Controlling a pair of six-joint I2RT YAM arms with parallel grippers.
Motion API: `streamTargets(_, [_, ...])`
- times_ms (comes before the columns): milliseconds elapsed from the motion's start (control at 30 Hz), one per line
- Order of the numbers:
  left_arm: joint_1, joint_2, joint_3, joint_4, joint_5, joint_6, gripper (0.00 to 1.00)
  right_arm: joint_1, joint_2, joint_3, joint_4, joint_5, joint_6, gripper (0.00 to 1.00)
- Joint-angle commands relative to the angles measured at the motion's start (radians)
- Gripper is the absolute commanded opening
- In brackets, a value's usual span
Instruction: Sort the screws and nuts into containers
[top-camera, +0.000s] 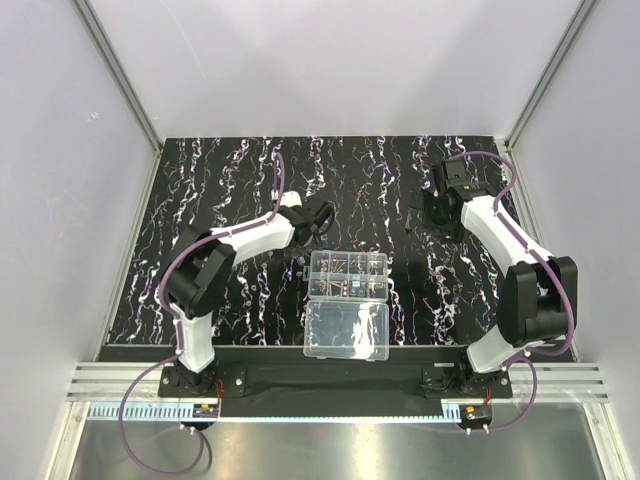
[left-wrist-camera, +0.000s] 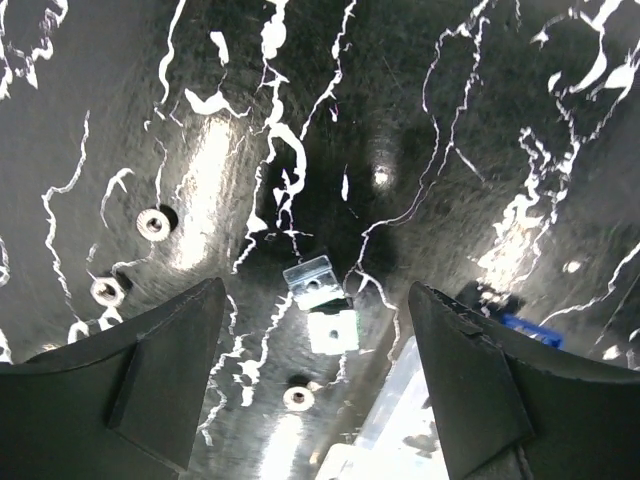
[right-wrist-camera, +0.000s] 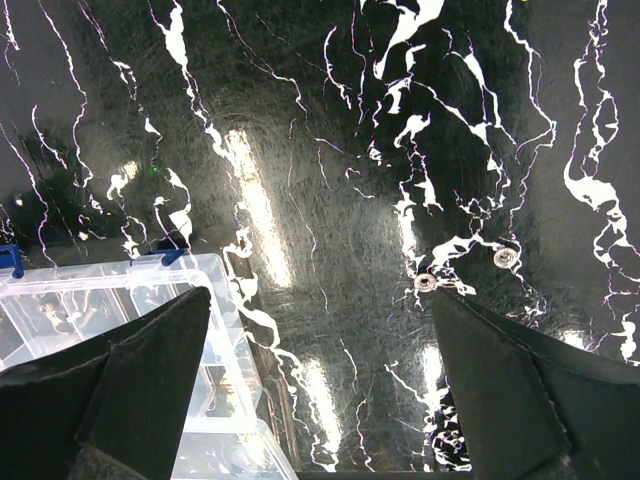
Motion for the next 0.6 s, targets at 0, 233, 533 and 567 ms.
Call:
streamTargets(0, [0.000,0.026,0.024,-0.039,-0.064,-0.140,0.79,-0.003,-0.003,-0.009,0.027,-0.018,-0.018,1.00])
streamTargets(233, [0.005,0.011,-0.041,0.008,-0.065,-0.249,0.74,-0.007,0.000,-0.009,0.028,-0.029,-0.020,1.00])
streamTargets(533, [0.003,0.077,-0.016,-0.059,-0.073,-0.336,0.58,-0.007,-0.006,-0.001,0.012,-0.029,-0.021,1.00])
streamTargets(567, [0.005,0.077,-0.022,-0.052,-0.071,-0.336,0.55,-0.008,-0.008,-0.002,0.011,-0.029,-0.021,1.00])
